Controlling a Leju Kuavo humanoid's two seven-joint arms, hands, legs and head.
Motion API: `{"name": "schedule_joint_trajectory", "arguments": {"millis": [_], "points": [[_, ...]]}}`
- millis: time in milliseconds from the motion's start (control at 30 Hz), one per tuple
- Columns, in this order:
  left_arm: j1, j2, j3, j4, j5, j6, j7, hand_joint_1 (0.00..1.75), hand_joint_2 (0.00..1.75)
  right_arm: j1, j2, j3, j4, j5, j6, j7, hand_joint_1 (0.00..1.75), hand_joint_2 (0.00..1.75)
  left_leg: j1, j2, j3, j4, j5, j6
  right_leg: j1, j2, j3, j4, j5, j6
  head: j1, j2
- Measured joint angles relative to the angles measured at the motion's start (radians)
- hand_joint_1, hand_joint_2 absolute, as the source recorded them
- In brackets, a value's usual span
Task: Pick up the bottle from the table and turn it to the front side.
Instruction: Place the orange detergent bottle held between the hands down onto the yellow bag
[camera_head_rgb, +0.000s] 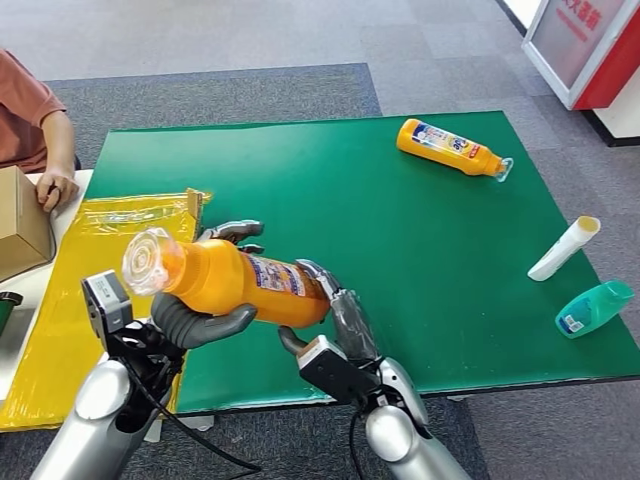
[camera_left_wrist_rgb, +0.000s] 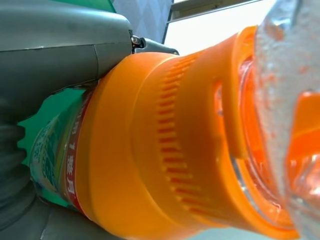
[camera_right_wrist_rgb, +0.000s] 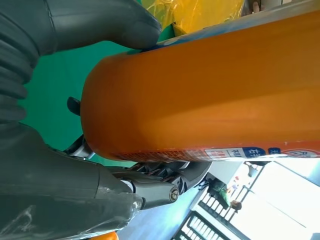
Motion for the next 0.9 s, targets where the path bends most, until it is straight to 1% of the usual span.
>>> {"name": "schedule_joint_trajectory", "arguments": {"millis": [167, 200, 300, 333, 400, 433, 533, 600, 667, 833, 900], "points": [[0.006, -0.001, 0.0, 0.0, 0.001, 0.009, -0.012, 1.75, 1.75, -0.001, 0.0, 0.0, 0.0, 0.0, -0.01, 0.007, 1.73, 1.75, 0.0, 0.0, 0.0, 0.0, 0.0, 0.0, 0.0, 0.0, 0.0, 0.0, 0.0, 0.0, 0.0, 0.0], [0.008, -0.001, 0.0, 0.0, 0.001, 0.009, -0.015, 1.75, 1.75, -0.001, 0.0, 0.0, 0.0, 0.0, -0.011, 0.007, 1.41, 1.75, 0.0, 0.0, 0.0, 0.0, 0.0, 0.0, 0.0, 0.0, 0.0, 0.0, 0.0, 0.0, 0.0, 0.0], [0.013, -0.001, 0.0, -0.001, -0.004, 0.015, -0.024, 1.75, 1.75, 0.0, 0.0, 0.0, 0.0, -0.001, -0.013, 0.009, 0.12, 1.75, 0.0, 0.0, 0.0, 0.0, 0.0, 0.0, 0.0, 0.0, 0.0, 0.0, 0.0, 0.0, 0.0, 0.0], [0.016, -0.001, 0.001, -0.003, -0.019, 0.023, -0.03, 1.75, 1.75, 0.0, 0.0, 0.0, 0.0, -0.002, -0.014, 0.011, 0.01, 1.75, 0.0, 0.0, 0.0, 0.0, 0.0, 0.0, 0.0, 0.0, 0.0, 0.0, 0.0, 0.0, 0.0, 0.0], [0.029, 0.0, 0.003, -0.012, -0.098, 0.069, -0.047, 1.75, 1.75, 0.002, 0.0, -0.003, 0.0, -0.009, -0.017, 0.018, 0.0, 1.75, 0.0, 0.0, 0.0, 0.0, 0.0, 0.0, 0.0, 0.0, 0.0, 0.0, 0.0, 0.0, 0.0, 0.0], [0.041, 0.0, 0.005, -0.02, -0.176, 0.114, -0.055, 1.75, 1.75, 0.003, 0.0, -0.008, -0.001, -0.016, -0.018, 0.025, 0.0, 1.75, 0.0, 0.0, 0.0, 0.0, 0.0, 0.0, 0.0, 0.0, 0.0, 0.0, 0.0, 0.0, 0.0, 0.0], [0.096, 0.0, 0.021, -0.061, -0.476, 0.3, -0.068, 1.75, 1.75, 0.023, 0.0, -0.035, -0.013, -0.042, -0.018, 0.053, 0.0, 1.75, 0.0, 0.0, 0.0, 0.0, 0.0, 0.0, 0.0, 0.0, 0.0, 0.0, 0.0, 0.0, 0.0, 0.0], [0.14, -0.003, 0.037, -0.091, -0.592, 0.385, -0.071, 1.75, 1.75, 0.042, 0.0, -0.059, -0.027, -0.048, -0.016, 0.065, 0.0, 1.75, 0.0, 0.0, 0.0, 0.0, -0.001, 0.0, 0.0, 0.0, 0.0, 0.0, -0.001, 0.0, 0.0, 0.0], [0.176, -0.005, 0.049, -0.115, -0.631, 0.418, -0.072, 1.75, 1.75, 0.054, 0.0, -0.08, -0.039, -0.048, -0.015, 0.069, 0.0, 1.75, 0.0, 0.0, 0.0, 0.0, -0.001, 0.0, 0.0, 0.0, 0.0, 0.0, -0.002, 0.0, 0.0, 0.0], [0.216, -0.01, 0.062, -0.146, -0.656, 0.434, -0.073, 1.75, 1.75, 0.068, 0.0, -0.104, -0.055, -0.048, -0.012, 0.071, 0.0, 1.75, 0.0, 0.0, 0.0, 0.0, -0.001, -0.001, 0.0, 0.0, 0.0, 0.0, -0.001, 0.0, 0.0, 0.0], [0.231, -0.015, 0.072, -0.154, -0.729, 0.483, -0.07, 1.75, 1.75, 0.075, 0.0, -0.114, -0.063, -0.048, -0.013, 0.072, 0.0, 1.75, 0.0, 0.0, 0.0, 0.0, -0.001, -0.001, 0.0, 0.0, 0.0, 0.0, -0.001, -0.001, 0.0, 0.0]]}}
